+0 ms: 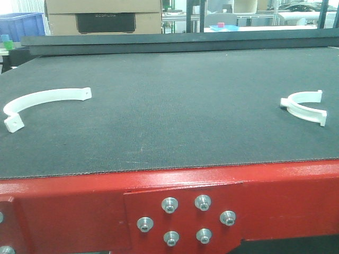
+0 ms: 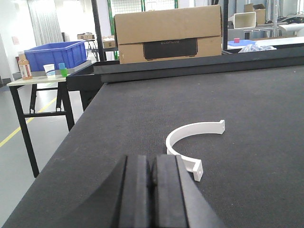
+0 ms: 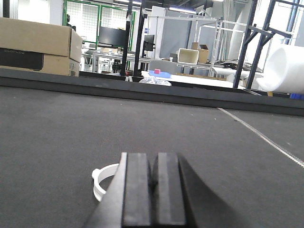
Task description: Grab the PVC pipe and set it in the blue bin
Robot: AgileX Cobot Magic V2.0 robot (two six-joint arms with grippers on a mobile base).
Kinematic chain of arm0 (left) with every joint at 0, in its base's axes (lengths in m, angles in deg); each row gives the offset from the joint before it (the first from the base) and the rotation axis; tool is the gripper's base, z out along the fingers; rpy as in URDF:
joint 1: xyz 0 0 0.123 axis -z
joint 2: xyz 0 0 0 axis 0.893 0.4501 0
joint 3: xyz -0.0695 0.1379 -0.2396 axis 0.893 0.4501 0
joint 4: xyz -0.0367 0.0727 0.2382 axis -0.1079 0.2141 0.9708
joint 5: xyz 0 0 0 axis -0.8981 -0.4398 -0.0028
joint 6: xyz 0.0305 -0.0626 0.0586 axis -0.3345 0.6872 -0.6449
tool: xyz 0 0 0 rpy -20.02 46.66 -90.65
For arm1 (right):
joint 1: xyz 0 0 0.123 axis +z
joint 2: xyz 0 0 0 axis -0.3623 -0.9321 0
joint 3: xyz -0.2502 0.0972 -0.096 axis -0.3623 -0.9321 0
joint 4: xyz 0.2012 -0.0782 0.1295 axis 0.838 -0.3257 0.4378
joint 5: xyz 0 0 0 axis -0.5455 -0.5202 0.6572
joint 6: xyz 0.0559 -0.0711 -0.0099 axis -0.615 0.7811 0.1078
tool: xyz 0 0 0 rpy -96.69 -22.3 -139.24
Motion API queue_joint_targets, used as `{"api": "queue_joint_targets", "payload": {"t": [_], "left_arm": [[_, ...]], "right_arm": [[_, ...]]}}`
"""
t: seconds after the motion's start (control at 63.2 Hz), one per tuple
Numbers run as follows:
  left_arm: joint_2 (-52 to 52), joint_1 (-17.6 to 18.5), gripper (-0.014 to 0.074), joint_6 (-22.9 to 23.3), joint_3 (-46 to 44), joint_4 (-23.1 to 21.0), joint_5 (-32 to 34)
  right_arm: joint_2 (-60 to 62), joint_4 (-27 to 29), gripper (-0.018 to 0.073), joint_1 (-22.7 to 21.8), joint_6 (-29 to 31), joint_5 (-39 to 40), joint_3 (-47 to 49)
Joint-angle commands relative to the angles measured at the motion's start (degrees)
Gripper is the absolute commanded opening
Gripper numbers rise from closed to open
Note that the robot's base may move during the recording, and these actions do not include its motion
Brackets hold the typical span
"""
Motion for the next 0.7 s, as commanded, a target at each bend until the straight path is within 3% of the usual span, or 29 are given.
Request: {"api": "queue_joint_targets", "payload": {"t": [0.0, 0.348, 0.68], "left_arm": [[-0.33, -0.14, -0.0111, 0.32, -0.18, 0.42, 0.68], [-0.33, -0.14, -0.0111, 0.32, -0.18, 0.4, 2.11], [-0.33, -0.14, -0.0111, 0.32, -0.18, 0.4, 8.06]], "right_arm": [[0.16, -0.23, -0.0162, 0.0, 0.05, 1.18, -0.09], [0.16, -0.23, -0.0162, 0.0, 0.05, 1.18, -0.09], [0.16, -0.23, -0.0162, 0.0, 0.05, 1.18, -0.09]]}}
